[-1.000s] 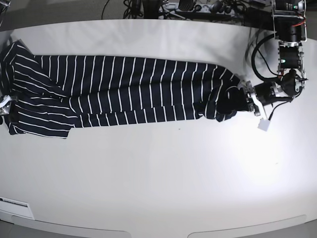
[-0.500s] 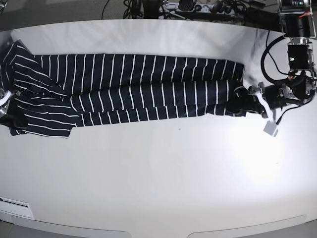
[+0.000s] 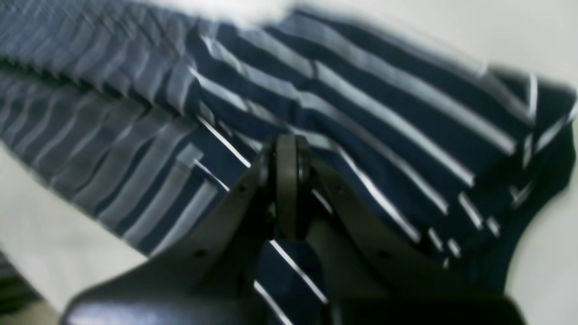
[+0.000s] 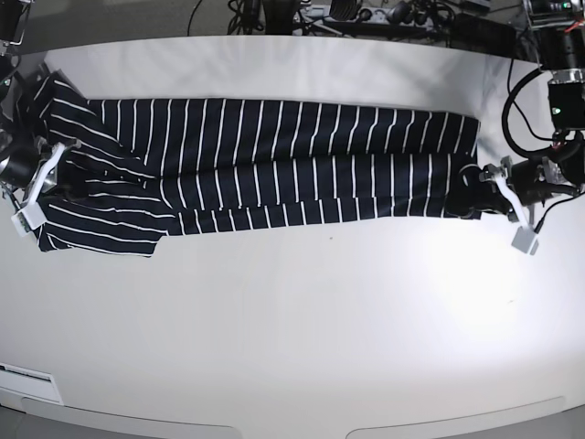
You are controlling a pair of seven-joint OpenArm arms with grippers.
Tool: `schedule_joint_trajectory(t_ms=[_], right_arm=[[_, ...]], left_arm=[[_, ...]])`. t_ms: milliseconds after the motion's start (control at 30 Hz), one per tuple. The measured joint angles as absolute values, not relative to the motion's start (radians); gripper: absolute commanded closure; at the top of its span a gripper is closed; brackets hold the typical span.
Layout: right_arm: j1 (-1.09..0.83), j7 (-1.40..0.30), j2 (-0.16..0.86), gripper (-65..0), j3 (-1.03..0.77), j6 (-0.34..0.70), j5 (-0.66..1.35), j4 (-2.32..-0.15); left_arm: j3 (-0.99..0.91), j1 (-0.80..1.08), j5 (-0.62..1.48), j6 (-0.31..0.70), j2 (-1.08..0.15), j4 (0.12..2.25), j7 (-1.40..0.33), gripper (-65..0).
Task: Fold the T-shirt properly
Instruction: 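Hold the shirt ends with both grippers and straighten the strip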
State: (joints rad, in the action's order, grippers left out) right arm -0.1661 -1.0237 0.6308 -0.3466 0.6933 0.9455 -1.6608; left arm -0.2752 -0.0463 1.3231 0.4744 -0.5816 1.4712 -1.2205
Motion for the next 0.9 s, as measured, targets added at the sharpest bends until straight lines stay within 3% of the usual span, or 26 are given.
schedule_joint_trajectory(t_ms=[267, 467, 633, 900], right_arm=[[-0.195, -0.869, 0.620, 0.0, -0.305, 0.523, 0.673, -1.660], [-0.273, -0.801, 0.587, 0.0, -0.305, 0.511, 0.661, -1.659], [-0.275, -0.761, 0.519, 0.0, -0.303, 0.505, 0.523, -1.657], [-0.273, -0.746, 0.511, 0.0, -0.303, 0.474, 0.516, -1.657]], left_arm=[[-0.275, -0.034, 1.323, 0.475, -0.582, 1.471, -1.224, 0.0], [-0.275, -0.028, 1.320, 0.488, -0.582, 1.471, -1.226, 0.0], [-0.275, -0.028, 1.312, 0.501, -0.582, 1.471, -1.224, 0.0], [-0.275, -0.028, 1.255, 0.501, -0.581, 1.471, -1.224, 0.0]])
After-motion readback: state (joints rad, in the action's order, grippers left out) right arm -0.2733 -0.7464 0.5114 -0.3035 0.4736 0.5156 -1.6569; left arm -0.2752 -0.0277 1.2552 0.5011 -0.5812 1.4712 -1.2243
